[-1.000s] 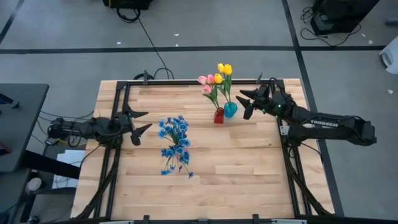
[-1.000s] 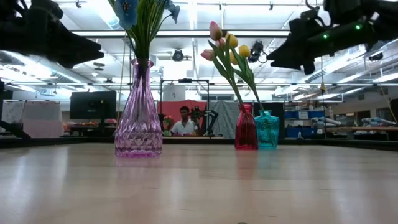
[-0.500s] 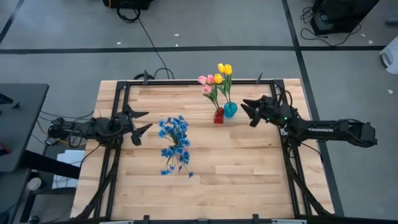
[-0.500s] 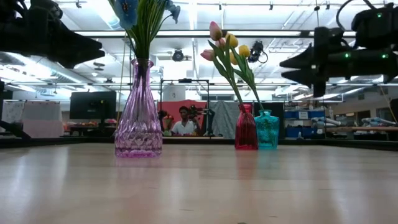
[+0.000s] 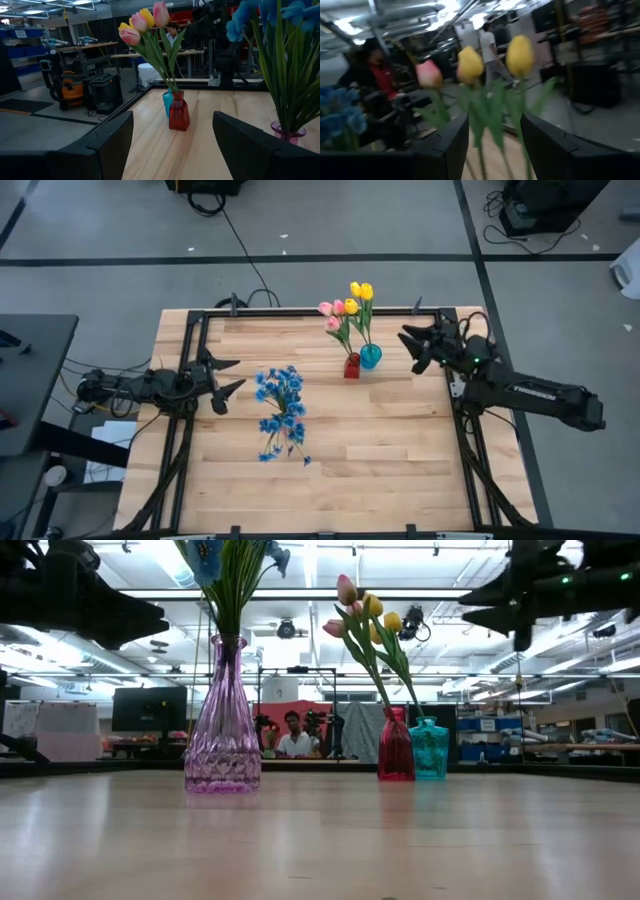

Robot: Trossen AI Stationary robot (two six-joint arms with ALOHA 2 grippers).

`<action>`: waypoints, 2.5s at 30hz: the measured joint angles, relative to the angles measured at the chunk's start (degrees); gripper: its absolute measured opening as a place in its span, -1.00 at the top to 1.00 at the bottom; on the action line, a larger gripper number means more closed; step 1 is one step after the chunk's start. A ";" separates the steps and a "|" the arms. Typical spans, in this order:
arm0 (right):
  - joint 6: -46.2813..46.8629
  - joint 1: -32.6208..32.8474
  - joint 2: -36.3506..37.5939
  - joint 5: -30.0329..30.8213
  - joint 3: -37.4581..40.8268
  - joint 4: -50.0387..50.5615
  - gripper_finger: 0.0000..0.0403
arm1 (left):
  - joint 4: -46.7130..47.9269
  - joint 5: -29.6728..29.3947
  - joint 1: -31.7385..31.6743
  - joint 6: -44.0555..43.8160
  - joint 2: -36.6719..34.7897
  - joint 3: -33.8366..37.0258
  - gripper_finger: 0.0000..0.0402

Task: Sort flowers into vase by color
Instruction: Return to Home Position

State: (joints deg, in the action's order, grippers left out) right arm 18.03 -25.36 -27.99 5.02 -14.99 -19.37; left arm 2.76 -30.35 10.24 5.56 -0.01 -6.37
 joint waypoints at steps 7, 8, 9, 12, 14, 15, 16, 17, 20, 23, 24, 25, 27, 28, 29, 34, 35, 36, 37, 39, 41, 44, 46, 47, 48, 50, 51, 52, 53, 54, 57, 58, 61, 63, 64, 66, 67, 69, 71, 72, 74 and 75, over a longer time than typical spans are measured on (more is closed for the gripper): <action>-2.68 -0.01 14.98 7.25 -0.12 14.76 0.05 | -0.41 -0.20 0.00 -0.12 0.01 0.00 -0.39; -2.80 -0.02 17.24 7.91 -0.12 16.95 0.05 | -0.39 -0.20 0.00 -0.23 0.00 0.00 -0.39; -2.80 -0.02 19.37 8.31 -0.12 19.27 0.05 | -0.39 -0.24 0.00 -0.34 0.00 0.00 -0.39; -2.53 0.00 25.29 8.02 -0.12 23.91 0.05 | -0.43 -0.32 0.00 -0.66 0.00 0.00 -0.39; -2.30 0.02 28.01 7.23 -0.12 25.56 0.05 | -0.81 -1.19 0.00 -0.69 0.00 0.00 -0.39; -2.33 0.04 27.87 7.02 -0.23 25.21 0.05 | -0.92 -1.61 -0.01 -0.69 0.00 0.00 -0.39; -2.45 0.04 27.76 6.80 -0.36 25.54 0.05 | -1.01 -1.85 -0.02 -0.68 0.00 0.00 -0.39; -2.76 0.04 27.53 6.69 -0.37 25.79 0.05 | -1.15 -1.95 0.00 -0.74 0.02 0.00 -0.39; -3.06 0.04 27.46 6.04 -0.58 26.66 0.05 | -1.26 -2.40 0.00 -1.00 0.00 0.00 -0.39; -2.67 0.09 27.85 4.20 -0.16 27.78 0.05 | -1.29 -2.56 0.00 -0.85 0.00 0.00 -0.39; -2.17 0.09 27.82 3.42 0.33 27.68 0.05 | -1.27 -2.56 0.00 -0.50 0.00 0.00 -0.39; -1.77 0.10 27.81 2.86 1.08 27.37 0.05 | -1.32 -2.56 0.00 -0.01 0.01 0.05 -0.39; -0.89 0.13 27.77 2.60 3.33 25.10 0.05 | -3.50 -2.59 0.00 1.67 0.00 1.42 -0.39; -0.35 0.13 27.79 2.51 4.77 23.28 0.05 | -5.32 -2.57 0.00 3.31 0.00 2.59 -0.39; -0.11 0.13 27.79 2.38 6.37 21.01 0.05 | -7.93 -2.54 0.00 5.05 0.02 4.18 -0.39; -0.69 0.11 27.74 2.45 14.04 8.44 0.05 | -12.63 -4.21 -0.44 8.65 0.28 5.79 -0.39; -1.35 0.11 27.75 2.89 14.63 7.45 0.05 | -12.29 -4.88 -0.46 8.71 0.30 5.79 -0.39; -1.78 0.11 27.58 3.57 14.56 7.32 0.05 | -12.30 -5.24 -0.46 8.83 0.34 5.79 -0.39; -1.91 0.11 27.30 4.71 14.52 6.54 0.05 | -12.27 -5.38 -0.44 9.00 0.33 5.79 -0.39; -0.65 0.11 27.21 7.49 14.65 4.31 0.05 | -12.00 -5.57 -0.44 9.42 0.33 5.79 -0.39; 0.92 0.11 27.22 9.23 14.63 2.36 0.05 | -12.16 -5.58 -0.44 9.29 0.37 5.79 -0.39; 1.77 0.11 27.20 9.94 14.63 -0.46 0.05 | -14.23 -5.56 -0.45 9.24 0.37 5.79 -0.39; 1.81 0.11 27.22 9.92 14.63 -2.07 0.05 | -16.49 -5.56 -0.44 9.22 0.35 5.79 -0.39; 1.78 0.11 27.20 9.94 14.63 -2.59 0.05 | -17.36 -5.55 -0.46 9.27 0.34 5.79 -0.39; 1.74 0.11 27.20 9.92 14.63 -3.17 0.05 | -17.95 -5.56 -0.46 9.24 0.33 5.79 -0.39; 1.76 0.11 27.22 9.92 14.63 -3.69 0.05 | -18.83 -5.55 -0.44 9.05 0.35 5.79 -0.39; 1.75 0.11 27.22 9.92 14.63 -3.59 0.05 | -18.82 -5.55 -0.44 9.05 0.33 5.79 -0.39; 1.74 0.11 27.20 9.92 14.63 -3.55 0.05 | -18.82 -5.55 -0.46 9.05 0.35 5.79 -0.39; 1.74 0.11 27.21 9.91 14.63 -3.57 0.05 | -18.72 -5.55 -0.44 9.03 0.35 5.79 -0.39; 1.74 0.11 27.22 9.92 14.63 -3.56 0.05 | -18.67 -5.55 -0.44 9.03 0.35 5.79 -0.39; 1.74 0.11 27.20 9.90 14.63 -3.70 0.05 | -18.71 -5.55 -0.44 9.03 0.35 5.79 -0.39; 1.74 0.11 27.20 9.92 14.63 -3.71 0.05 | -18.71 -5.55 -0.44 9.03 0.35 5.79 -0.39; 1.74 0.11 27.20 9.91 14.63 -3.70 0.05 | -18.71 -5.55 -0.46 9.00 0.35 5.79 -0.39; 1.74 0.11 27.20 9.91 14.63 -3.70 0.05 | -18.69 -5.53 -0.45 9.00 0.35 5.79 -0.39; 1.74 0.11 27.20 9.90 14.63 -3.70 0.05 | -18.69 -5.53 -0.46 9.00 0.35 5.79 -0.39; 1.74 0.11 27.20 9.90 14.63 -3.70 0.05 | -18.71 -5.53 -0.44 9.00 0.35 5.79 -0.39; 1.74 0.11 27.22 9.92 14.63 -3.70 0.05 | -18.69 -5.53 -0.44 9.00 0.35 5.79 -0.39; 1.74 0.11 27.20 9.90 14.63 -3.70 0.05 | -18.69 -5.52 -0.45 8.98 0.35 5.79 -0.39; 1.74 0.11 27.20 9.90 14.63 -3.70 0.05 | -18.69 -5.51 -0.44 8.98 0.35 5.79 -0.39; 1.74 0.11 27.20 9.90 14.63 -3.70 0.05 | -18.69 -5.51 -0.44 8.98 0.35 5.79 -0.39; 1.74 0.11 27.20 9.90 14.63 -3.70 0.05 | -18.70 -5.51 -0.44 8.98 0.35 5.79 -0.39; 1.74 0.11 27.20 9.90 14.63 -3.70 0.05 | -18.69 -5.49 -0.45 8.98 0.35 5.79 -0.39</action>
State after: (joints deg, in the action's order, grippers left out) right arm 19.77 -25.26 -0.80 14.92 -0.36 -23.07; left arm -15.92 -35.84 9.79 14.55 0.34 -0.58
